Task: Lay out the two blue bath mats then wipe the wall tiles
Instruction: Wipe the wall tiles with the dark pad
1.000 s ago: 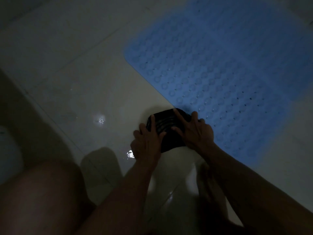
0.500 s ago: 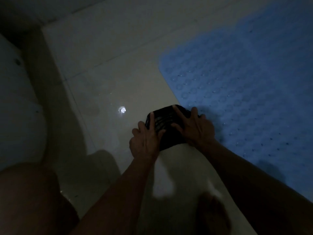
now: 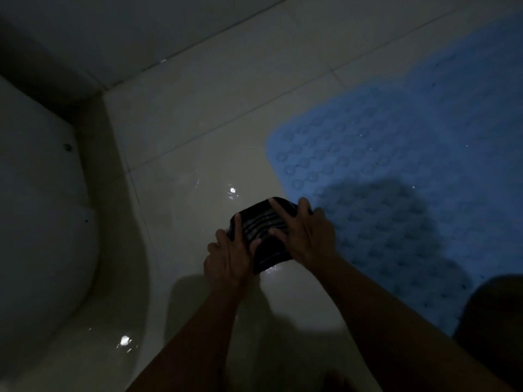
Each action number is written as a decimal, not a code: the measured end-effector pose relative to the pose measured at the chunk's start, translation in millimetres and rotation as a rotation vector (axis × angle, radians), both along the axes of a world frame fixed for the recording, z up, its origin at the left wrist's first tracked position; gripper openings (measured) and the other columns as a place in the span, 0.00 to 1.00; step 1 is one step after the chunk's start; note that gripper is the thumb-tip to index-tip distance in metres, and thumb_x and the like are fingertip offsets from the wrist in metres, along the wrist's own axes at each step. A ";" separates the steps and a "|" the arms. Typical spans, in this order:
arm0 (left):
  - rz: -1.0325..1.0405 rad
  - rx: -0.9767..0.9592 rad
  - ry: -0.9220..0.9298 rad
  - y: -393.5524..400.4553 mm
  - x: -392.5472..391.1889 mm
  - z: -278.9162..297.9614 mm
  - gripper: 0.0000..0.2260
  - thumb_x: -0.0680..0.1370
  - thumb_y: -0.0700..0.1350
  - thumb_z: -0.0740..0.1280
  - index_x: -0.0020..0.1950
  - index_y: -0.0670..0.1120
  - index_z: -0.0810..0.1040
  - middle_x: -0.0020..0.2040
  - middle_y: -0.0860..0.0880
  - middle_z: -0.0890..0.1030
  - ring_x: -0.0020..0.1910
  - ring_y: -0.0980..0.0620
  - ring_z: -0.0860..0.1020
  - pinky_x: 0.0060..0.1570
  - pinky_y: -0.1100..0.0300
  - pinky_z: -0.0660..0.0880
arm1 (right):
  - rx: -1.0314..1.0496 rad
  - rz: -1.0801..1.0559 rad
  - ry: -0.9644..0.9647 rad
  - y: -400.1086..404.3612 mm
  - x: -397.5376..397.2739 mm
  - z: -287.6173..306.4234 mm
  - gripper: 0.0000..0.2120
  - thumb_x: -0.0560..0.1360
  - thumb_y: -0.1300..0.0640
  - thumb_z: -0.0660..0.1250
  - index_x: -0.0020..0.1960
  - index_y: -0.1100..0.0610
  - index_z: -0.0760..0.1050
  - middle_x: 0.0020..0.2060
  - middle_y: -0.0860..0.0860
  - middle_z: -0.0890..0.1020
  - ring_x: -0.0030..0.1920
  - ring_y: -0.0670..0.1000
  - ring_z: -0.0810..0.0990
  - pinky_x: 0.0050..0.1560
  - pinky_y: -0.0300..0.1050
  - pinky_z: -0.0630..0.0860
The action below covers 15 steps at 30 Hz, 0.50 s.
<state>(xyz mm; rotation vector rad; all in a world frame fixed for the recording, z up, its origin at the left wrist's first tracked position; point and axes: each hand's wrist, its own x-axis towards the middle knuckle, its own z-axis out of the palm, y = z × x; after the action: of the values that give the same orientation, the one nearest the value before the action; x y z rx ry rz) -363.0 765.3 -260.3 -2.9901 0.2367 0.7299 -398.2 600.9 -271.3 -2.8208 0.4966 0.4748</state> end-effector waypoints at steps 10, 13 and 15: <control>-0.014 -0.059 0.009 6.5 34.1 0.6 0.34 0.80 0.69 0.49 0.82 0.57 0.42 0.68 0.43 0.66 0.59 0.40 0.73 0.50 0.49 0.73 | -0.044 0.013 0.053 3.2 28.8 0.1 0.33 0.79 0.30 0.50 0.78 0.32 0.38 0.70 0.57 0.63 0.56 0.60 0.72 0.46 0.49 0.71; -0.052 -0.052 -0.042 9.8 53.2 2.2 0.34 0.80 0.69 0.49 0.82 0.56 0.44 0.66 0.43 0.68 0.57 0.42 0.74 0.48 0.51 0.74 | -0.049 -0.013 0.051 7.6 48.2 3.2 0.33 0.79 0.29 0.51 0.78 0.31 0.40 0.69 0.56 0.65 0.56 0.60 0.72 0.44 0.49 0.69; -0.068 -0.065 -0.041 12.9 69.8 2.0 0.34 0.80 0.68 0.49 0.82 0.56 0.43 0.66 0.43 0.67 0.57 0.42 0.74 0.49 0.51 0.73 | -0.048 -0.033 0.049 9.4 64.1 3.4 0.32 0.79 0.29 0.51 0.78 0.31 0.42 0.67 0.56 0.65 0.55 0.60 0.72 0.42 0.49 0.66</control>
<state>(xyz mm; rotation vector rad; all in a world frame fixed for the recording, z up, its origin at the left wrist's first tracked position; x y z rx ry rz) -293.2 778.3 -258.2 -3.0377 0.3647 0.6668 -334.1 610.3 -267.9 -2.8477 0.5704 0.5339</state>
